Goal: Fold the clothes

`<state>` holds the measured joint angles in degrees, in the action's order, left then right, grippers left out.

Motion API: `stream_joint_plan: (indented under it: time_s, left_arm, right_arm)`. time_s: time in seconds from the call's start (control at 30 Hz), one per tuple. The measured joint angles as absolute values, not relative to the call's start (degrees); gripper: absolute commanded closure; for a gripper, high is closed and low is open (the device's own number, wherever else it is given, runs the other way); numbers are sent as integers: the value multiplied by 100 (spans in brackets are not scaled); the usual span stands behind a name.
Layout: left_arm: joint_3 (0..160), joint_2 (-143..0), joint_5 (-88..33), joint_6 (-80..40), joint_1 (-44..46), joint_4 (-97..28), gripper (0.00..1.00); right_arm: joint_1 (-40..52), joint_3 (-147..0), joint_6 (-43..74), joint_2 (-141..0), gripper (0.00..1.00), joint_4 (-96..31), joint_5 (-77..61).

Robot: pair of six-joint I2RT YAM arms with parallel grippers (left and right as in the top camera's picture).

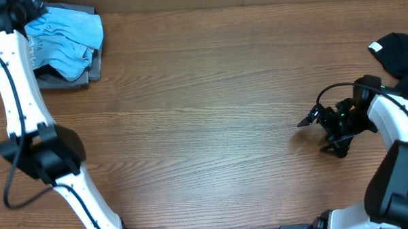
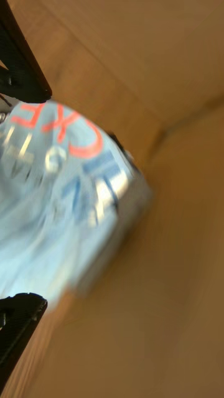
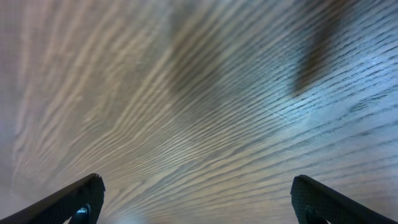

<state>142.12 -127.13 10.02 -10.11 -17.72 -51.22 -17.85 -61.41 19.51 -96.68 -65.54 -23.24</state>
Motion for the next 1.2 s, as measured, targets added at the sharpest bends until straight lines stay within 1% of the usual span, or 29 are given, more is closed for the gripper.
stream_joint_plan:
  time_s: [0.13, 0.27, 0.5, 0.6, 0.67, 0.8, 1.2]
  left_arm:
    - [14254, -11957, 827, -1009, -1313, -5540, 0]
    - [14285, -11625, 552, -1011, -1004, -6250, 0]
    - [14278, -11745, 163, -1011, -602, -7422, 0]
    - [14276, -11747, 95, -1009, -513, -7673, 0]
    - [14276, -11749, 80, -1011, -506, -7706, 0]
    - [14276, -11749, 73, -1009, -506, -7717, 0]
    - [14276, -11749, 62, -1011, -510, -7717, 0]
  right_arm:
    - [-1780, -6222, 1946, -8851, 0, -6807, -2355]
    - [-1610, -6289, 1949, -7531, 0, -7070, -2359]
    - [-534, -6326, 1944, -5483, 0, -7271, -2294]
    - [-91, -6326, 1942, -4696, 0, -7312, -2200]
    - [25, -6333, 1946, -4322, 0, -7323, -2139]
    - [51, -6335, 1942, -4036, 0, -7352, -2049]
    - [51, -6335, 1944, -4045, 0, -7352, -1988]
